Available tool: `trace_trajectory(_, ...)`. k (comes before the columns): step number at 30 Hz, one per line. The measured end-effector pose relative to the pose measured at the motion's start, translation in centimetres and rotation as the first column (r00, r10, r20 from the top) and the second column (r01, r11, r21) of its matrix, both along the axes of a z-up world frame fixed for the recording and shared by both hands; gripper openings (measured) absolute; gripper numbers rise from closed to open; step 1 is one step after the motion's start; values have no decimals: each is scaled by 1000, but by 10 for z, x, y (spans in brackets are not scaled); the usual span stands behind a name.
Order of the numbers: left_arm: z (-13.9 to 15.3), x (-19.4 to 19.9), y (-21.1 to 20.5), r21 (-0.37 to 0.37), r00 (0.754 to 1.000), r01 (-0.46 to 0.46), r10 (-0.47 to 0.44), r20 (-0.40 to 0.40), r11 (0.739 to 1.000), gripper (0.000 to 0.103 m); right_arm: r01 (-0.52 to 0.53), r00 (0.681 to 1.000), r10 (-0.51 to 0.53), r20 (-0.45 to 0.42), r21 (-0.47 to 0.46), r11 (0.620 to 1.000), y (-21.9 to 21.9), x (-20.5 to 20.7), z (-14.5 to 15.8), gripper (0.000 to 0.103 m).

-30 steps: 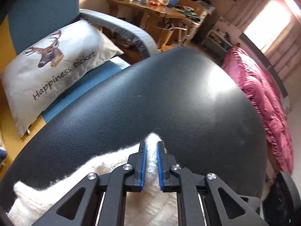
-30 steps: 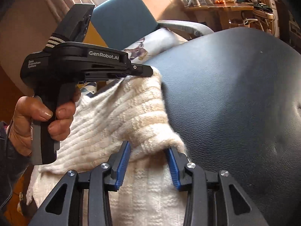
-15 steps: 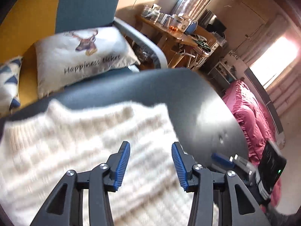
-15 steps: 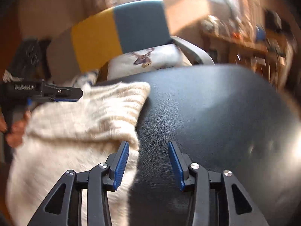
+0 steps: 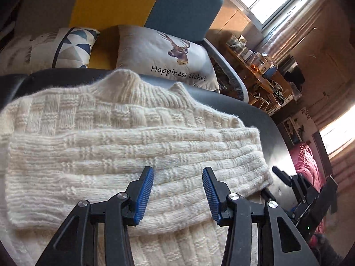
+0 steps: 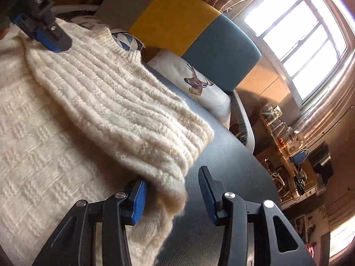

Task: Fold clothes
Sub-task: 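Lay the folded sweater edge down and open both grippers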

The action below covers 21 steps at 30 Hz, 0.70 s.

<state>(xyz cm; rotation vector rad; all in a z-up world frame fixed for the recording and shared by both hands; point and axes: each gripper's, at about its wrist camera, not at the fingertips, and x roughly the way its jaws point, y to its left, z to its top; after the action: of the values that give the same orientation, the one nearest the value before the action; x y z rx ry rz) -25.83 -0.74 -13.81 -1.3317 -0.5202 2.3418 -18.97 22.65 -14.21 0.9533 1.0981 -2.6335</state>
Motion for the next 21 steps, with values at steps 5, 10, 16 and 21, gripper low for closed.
trace_trajectory(5,-5,11,-1,-2,999,31,-31,-39,1000,46,112,989,-109,-104,23,993,10,-11,8,46)
trace_trajectory(10,-10,12,-8,17,999,46,-46,-22,999,36,236,971,-236,-43,-1,972,25,-4,-3,48)
trace_trajectory(16,5,6,-14,6,999,6,-6,33,1000,30,182,981,-172,89,-118,976,36,11,12,48)
trace_trajectory(21,37,12,30,-35,990,124,-126,-67,992,40,242,959,-157,237,-393,887,95,21,50,49)
